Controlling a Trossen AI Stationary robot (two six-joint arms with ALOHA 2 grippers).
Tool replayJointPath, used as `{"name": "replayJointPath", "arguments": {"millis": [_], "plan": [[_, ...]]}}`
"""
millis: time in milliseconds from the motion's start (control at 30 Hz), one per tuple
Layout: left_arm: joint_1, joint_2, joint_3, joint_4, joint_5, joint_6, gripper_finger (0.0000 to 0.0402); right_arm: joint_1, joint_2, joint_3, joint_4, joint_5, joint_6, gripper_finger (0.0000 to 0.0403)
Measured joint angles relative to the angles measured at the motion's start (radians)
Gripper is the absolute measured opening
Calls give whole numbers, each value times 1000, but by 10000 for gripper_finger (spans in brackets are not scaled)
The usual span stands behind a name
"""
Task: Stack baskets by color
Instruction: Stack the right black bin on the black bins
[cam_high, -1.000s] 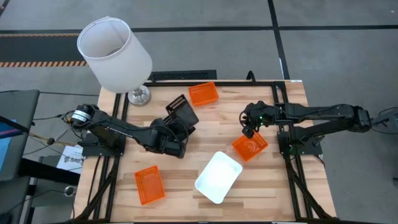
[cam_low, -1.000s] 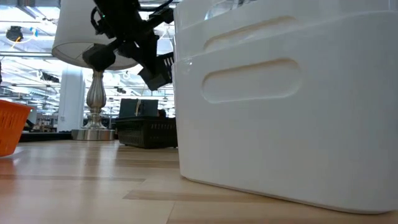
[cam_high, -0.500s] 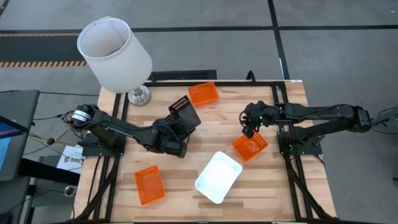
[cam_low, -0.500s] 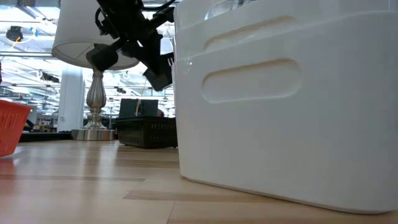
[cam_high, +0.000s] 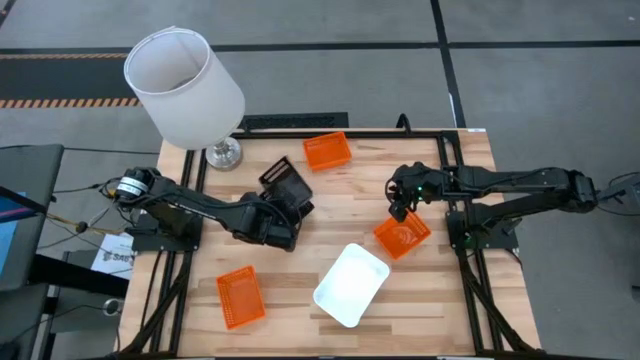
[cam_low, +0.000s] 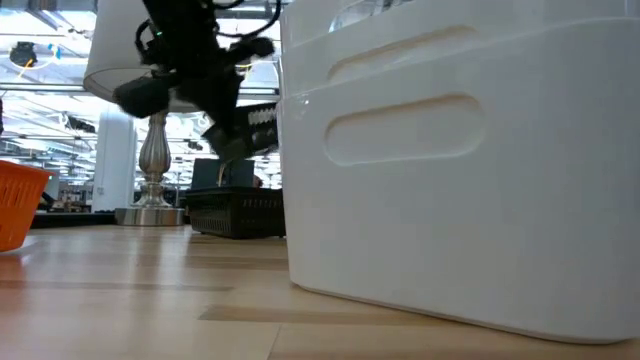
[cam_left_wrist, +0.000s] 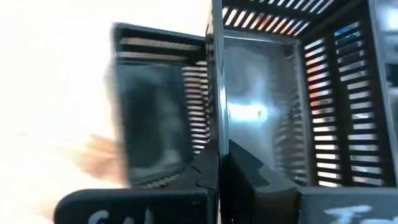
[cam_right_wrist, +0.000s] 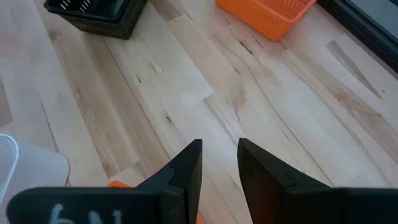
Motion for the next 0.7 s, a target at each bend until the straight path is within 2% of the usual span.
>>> {"name": "replayJointPath", "arguments": {"millis": [67,267,500,700], "plan": [[13,3,0,-33,43,-16,0,0,0,0,0,0,0,124],[42,39,4,4,47,-21,0,0,0,0,2,0,0,124],[39,86,2,21,146,-28,0,0,0,1,-1,-1,13,124],[12,81,3,47,149,-28,0,0,0,1,-3,-1,15,124]]}}
